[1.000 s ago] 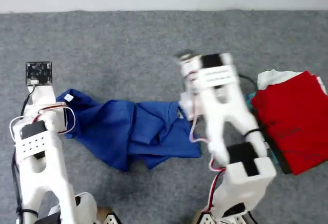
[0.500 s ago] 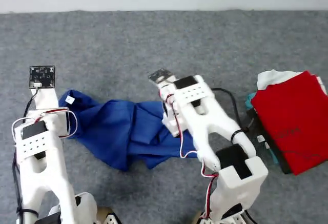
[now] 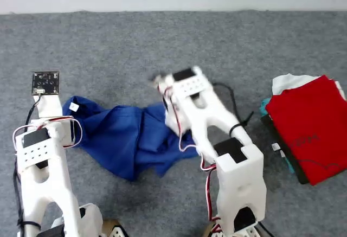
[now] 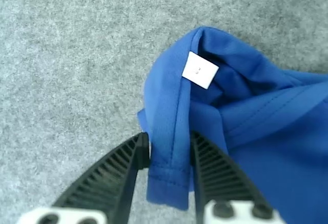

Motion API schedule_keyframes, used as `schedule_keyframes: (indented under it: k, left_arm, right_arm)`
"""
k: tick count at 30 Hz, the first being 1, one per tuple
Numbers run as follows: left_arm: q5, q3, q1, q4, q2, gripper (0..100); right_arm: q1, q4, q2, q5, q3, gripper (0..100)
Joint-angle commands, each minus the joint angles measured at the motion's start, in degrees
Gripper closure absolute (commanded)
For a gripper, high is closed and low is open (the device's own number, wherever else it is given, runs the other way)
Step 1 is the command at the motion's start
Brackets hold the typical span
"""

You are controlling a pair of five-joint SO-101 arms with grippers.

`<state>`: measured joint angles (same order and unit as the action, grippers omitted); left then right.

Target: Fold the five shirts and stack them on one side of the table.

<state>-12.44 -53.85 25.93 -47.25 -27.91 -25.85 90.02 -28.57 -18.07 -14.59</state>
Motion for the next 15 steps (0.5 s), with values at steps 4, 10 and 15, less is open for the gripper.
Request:
schedule_keyframes:
  k: [4, 10, 15]
  left_arm:
    - [-0.26, 0.4, 0.09, -0.26, -0.62, 86]
    - [-0.26, 0.31, 0.09, -0.26, -0.62, 86]
    - [-0.18, 1.27, 0.0, -1.23, -0.79, 86]
  right_arm:
    - [7.34, 4.97, 5.23, -0.18, -29.98, 98.8]
    - [11.56, 4.97, -0.92, -0.09, -34.99, 98.8]
    - [12.7, 5.23, -10.15, 0.09, -35.52, 98.8]
